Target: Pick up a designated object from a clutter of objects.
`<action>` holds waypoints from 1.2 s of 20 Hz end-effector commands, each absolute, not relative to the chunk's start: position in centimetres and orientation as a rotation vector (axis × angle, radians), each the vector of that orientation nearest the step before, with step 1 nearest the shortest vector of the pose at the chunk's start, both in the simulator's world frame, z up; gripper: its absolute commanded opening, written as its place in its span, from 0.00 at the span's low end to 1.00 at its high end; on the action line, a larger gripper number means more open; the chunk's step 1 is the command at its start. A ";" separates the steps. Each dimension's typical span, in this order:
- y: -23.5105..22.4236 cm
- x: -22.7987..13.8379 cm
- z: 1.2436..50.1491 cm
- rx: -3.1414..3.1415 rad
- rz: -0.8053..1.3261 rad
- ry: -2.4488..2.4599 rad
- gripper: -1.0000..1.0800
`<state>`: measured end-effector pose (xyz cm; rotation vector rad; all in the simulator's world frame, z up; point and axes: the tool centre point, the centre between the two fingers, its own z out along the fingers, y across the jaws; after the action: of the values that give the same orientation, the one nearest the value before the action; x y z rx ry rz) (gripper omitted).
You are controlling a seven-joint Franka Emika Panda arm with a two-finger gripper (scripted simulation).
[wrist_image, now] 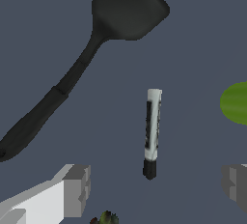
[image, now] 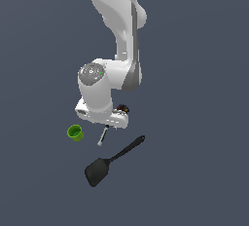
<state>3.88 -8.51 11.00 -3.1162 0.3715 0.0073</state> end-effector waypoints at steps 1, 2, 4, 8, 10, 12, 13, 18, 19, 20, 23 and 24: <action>-9.2 3.8 9.1 -3.113 0.003 0.405 0.96; -9.4 3.8 8.5 -3.112 0.002 0.415 0.96; -9.7 3.7 7.5 -3.110 0.001 0.433 0.96; -10.2 3.5 6.3 -3.108 0.000 0.456 0.96; -10.3 3.5 6.0 -3.108 0.000 0.460 0.96; -10.3 3.5 6.1 -3.108 0.003 0.458 0.96; -10.3 3.5 6.1 -3.108 0.003 0.458 0.96; -10.3 3.4 4.9 -3.108 0.002 0.458 0.96; -10.2 3.4 4.5 -3.108 0.002 0.458 0.96; -10.3 3.4 4.0 -3.108 0.001 0.459 0.96; -10.3 3.4 2.4 -3.108 0.001 0.460 0.96; -10.3 3.4 2.0 -3.108 0.001 0.461 0.96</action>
<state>3.37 -10.27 2.69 -3.1077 0.4599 0.0015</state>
